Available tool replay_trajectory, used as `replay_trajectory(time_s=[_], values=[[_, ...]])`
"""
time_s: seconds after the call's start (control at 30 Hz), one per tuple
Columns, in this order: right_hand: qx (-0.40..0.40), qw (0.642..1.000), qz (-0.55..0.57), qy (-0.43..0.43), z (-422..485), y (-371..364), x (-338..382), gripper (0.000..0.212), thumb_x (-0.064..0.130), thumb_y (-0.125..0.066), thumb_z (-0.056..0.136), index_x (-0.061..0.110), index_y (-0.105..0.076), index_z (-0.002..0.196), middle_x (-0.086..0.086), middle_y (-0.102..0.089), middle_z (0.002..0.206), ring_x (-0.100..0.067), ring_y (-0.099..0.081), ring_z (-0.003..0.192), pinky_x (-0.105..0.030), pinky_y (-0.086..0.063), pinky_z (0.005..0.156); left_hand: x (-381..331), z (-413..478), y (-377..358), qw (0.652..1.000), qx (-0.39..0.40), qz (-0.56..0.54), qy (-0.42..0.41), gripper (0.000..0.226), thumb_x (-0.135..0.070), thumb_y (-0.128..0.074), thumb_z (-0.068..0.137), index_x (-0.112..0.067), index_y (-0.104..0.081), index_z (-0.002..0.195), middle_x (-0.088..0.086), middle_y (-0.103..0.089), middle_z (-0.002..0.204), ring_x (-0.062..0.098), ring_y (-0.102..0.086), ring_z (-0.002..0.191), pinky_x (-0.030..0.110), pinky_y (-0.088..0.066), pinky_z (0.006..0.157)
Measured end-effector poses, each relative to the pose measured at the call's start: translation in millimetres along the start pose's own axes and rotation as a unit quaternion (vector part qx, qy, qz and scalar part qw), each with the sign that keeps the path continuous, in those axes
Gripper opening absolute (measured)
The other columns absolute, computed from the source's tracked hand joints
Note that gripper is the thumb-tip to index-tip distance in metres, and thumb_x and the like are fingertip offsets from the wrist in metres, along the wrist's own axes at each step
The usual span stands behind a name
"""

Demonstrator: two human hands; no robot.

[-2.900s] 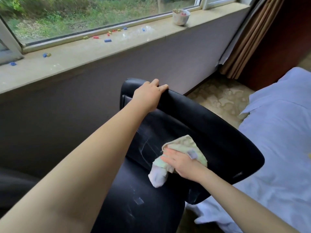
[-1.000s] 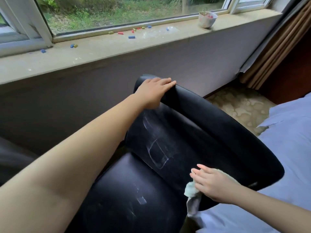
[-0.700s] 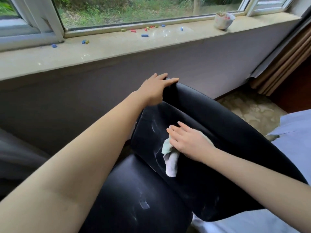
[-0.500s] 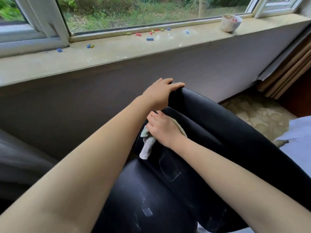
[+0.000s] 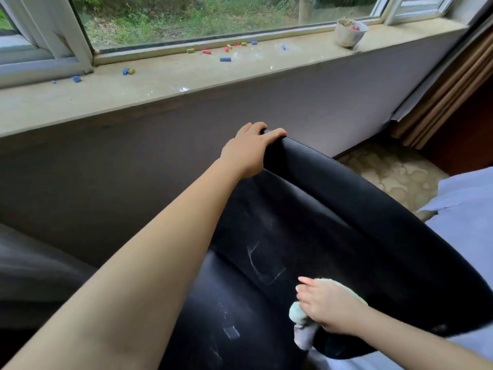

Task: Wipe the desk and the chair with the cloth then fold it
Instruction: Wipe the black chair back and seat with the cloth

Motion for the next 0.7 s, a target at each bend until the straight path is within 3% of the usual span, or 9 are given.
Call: replay_trajectory(time_s=[0.07, 0.13, 0.23, 0.33, 0.37, 0.47, 0.6, 0.63, 0.7], values=[[0.033, 0.999, -0.022, 0.024, -18.1, -16.3, 19.1, 0.013, 0.041, -0.071, 0.054, 0.030, -0.064, 0.058, 0.016, -0.057, 0.063, -0.005, -0.060, 0.077, -0.027, -0.036, 0.108, 0.4, -0.6, -1.9, 1.000, -0.006, -0.008, 0.000, 0.074, 0.006, -0.043, 0.078, -0.039, -0.033, 0.136, 0.002, -0.034, 0.136, 0.024, -0.029, 0.124, 0.045, -0.042, 0.097], [0.009, 0.998, -0.046, 0.047, -24.9, -17.8, 25.4, 0.010, 0.039, -0.069, 0.060, 0.030, -0.066, 0.065, 0.015, -0.060, 0.071, -0.007, -0.061, 0.087, -0.032, -0.025, 0.115, 0.5, -1.4, -4.1, 1.000, -0.011, -0.017, 0.003, 0.075, 0.006, -0.042, 0.077, -0.038, -0.032, 0.136, 0.002, -0.031, 0.139, 0.024, -0.027, 0.126, 0.046, -0.042, 0.097], [-0.147, 0.987, -0.065, -0.027, -26.4, 18.4, 0.2, 0.015, 0.027, -0.058, 0.072, 0.028, -0.071, 0.077, 0.013, -0.065, 0.086, -0.015, -0.054, 0.095, -0.035, -0.029, 0.100, 1.0, -2.3, -6.7, 1.000, -0.008, -0.023, 0.012, 0.076, 0.007, -0.042, 0.076, -0.038, -0.031, 0.136, 0.002, -0.027, 0.143, 0.027, -0.022, 0.131, 0.047, -0.042, 0.098], [-0.381, 0.895, -0.047, -0.225, -37.7, 91.2, -59.5, 0.042, 0.009, -0.038, 0.089, 0.022, -0.077, 0.083, 0.012, -0.072, 0.095, -0.018, -0.044, 0.086, -0.031, -0.041, 0.079, -0.5, -4.2, -4.2, 0.999, -0.010, -0.029, 0.016, 0.077, 0.008, -0.042, 0.075, -0.038, -0.031, 0.137, 0.003, -0.026, 0.144, 0.026, -0.021, 0.130, 0.046, -0.042, 0.097], [-0.431, 0.863, -0.040, -0.259, -42.1, 109.8, -75.2, 0.039, 0.005, -0.041, 0.090, 0.019, -0.077, 0.086, 0.008, -0.073, 0.098, -0.020, -0.042, 0.080, -0.032, -0.046, 0.069, -1.7, -5.1, -3.6, 0.999, -0.011, -0.030, 0.016, 0.077, 0.008, -0.043, 0.075, -0.037, -0.031, 0.137, 0.003, -0.026, 0.144, 0.025, -0.022, 0.129, 0.046, -0.043, 0.097], [-0.457, 0.821, -0.041, -0.340, -42.3, 139.9, -118.9, 0.026, -0.003, -0.061, 0.078, 0.009, -0.074, 0.097, -0.007, -0.069, 0.112, -0.024, -0.036, 0.071, -0.030, -0.045, 0.052, -2.7, -6.9, -2.4, 0.999, -0.010, -0.031, 0.022, 0.077, 0.008, -0.043, 0.076, -0.036, -0.031, 0.137, 0.004, -0.025, 0.145, 0.026, -0.020, 0.131, 0.046, -0.042, 0.097], [-0.411, 0.815, -0.052, -0.405, -27.4, 139.6, -127.0, 0.036, -0.001, -0.056, 0.073, 0.005, -0.069, 0.107, -0.017, -0.061, 0.124, -0.031, -0.042, 0.086, -0.038, -0.051, 0.063, 0.5, -8.4, -2.0, 0.999, -0.003, -0.035, 0.036, 0.075, 0.007, -0.043, 0.077, -0.036, -0.030, 0.138, 0.004, -0.023, 0.147, 0.026, -0.017, 0.134, 0.046, -0.041, 0.099], [-0.394, 0.824, -0.047, -0.405, -23.0, 133.6, -119.4, 0.041, 0.003, -0.057, 0.072, 0.005, -0.067, 0.112, -0.017, -0.058, 0.128, -0.034, -0.044, 0.096, -0.043, -0.051, 0.074, 2.1, -7.6, -2.2, 0.999, -0.004, -0.038, 0.037, 0.075, 0.006, -0.044, 0.077, -0.036, -0.031, 0.138, 0.004, -0.023, 0.147, 0.027, -0.017, 0.134, 0.046, -0.040, 0.100], [-0.359, 0.845, -0.026, -0.396, -18.6, 121.5, -105.0, 0.049, 0.018, -0.060, 0.074, 0.010, -0.062, 0.122, -0.017, -0.049, 0.138, -0.040, -0.040, 0.116, -0.050, -0.037, 0.099, 5.7, -5.8, -2.1, 0.998, -0.007, -0.045, 0.039, 0.073, 0.005, -0.043, 0.076, -0.035, -0.033, 0.136, 0.005, -0.028, 0.143, 0.029, -0.020, 0.132, 0.045, -0.038, 0.102]])
Point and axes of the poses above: each hand's wrist, its own z-axis towards the middle knuckle, its own y-axis out of the back of the hand, x = y × z, the point moved 6 cm from there along z, towards the middle knuckle
